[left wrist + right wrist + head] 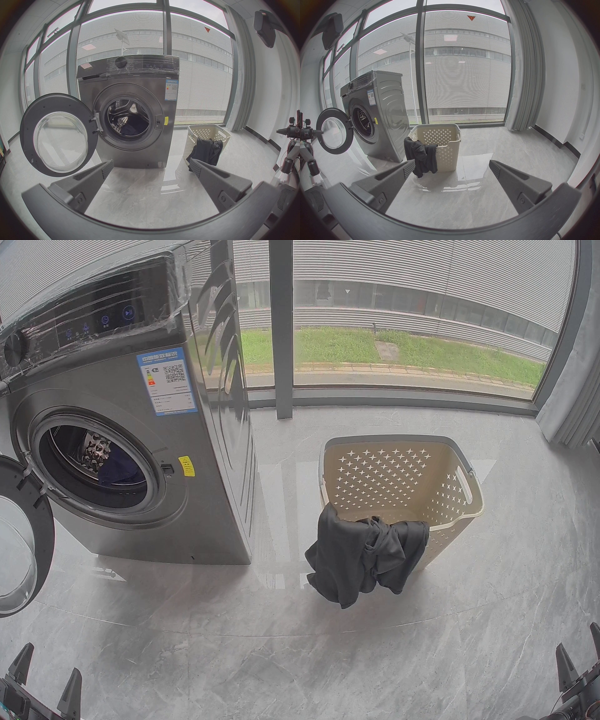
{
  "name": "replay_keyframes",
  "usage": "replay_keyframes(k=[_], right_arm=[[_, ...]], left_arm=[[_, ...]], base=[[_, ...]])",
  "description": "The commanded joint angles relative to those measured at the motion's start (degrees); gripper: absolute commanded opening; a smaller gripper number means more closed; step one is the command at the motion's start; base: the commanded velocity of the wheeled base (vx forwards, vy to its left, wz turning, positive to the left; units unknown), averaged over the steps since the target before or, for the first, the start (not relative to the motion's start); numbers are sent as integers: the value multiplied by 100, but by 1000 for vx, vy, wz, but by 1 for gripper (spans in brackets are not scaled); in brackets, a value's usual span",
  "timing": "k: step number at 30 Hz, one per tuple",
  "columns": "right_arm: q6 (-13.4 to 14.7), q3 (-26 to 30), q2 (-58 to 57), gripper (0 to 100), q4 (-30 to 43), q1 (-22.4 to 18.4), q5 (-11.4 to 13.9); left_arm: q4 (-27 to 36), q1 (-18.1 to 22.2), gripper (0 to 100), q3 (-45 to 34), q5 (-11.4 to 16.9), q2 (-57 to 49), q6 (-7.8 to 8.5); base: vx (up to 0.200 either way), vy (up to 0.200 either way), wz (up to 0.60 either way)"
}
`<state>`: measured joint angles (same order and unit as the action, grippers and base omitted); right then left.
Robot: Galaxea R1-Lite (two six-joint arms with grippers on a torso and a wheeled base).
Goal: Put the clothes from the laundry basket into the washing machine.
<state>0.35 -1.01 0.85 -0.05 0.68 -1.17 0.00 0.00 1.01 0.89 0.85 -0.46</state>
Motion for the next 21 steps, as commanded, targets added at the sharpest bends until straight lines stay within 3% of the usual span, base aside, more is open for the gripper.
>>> replay_keyframes(k=[1, 5, 9, 10, 12, 15, 21], right_arm=[[17, 101, -85, 100, -4, 2, -6], [-27, 31, -85, 100, -48, -7, 12], [-9, -1129, 372, 100, 31, 55, 64], [-9, -1129, 372, 100, 31, 55, 64], [17, -1560, 1470, 100, 189, 231, 249], [132, -1648, 2428, 100, 172, 459, 398], [167, -1736, 4819, 100, -909, 1233, 513]], left_arm=[[-9, 0, 100, -101, 8, -85, -6], [0, 0, 100, -101, -1, -85, 2], [0, 0, 100, -101, 8, -85, 11], [0, 0, 100, -101, 8, -85, 11], [0, 0, 100, -101, 8, -85, 11], [0, 0, 100, -101, 8, -85, 2], [0, 0, 100, -101, 8, -85, -6]], base=[[0, -200, 0], [0, -150, 0], [0, 0, 0], [0, 0, 0], [0, 0, 0], [0, 0, 0], [0, 0, 0]])
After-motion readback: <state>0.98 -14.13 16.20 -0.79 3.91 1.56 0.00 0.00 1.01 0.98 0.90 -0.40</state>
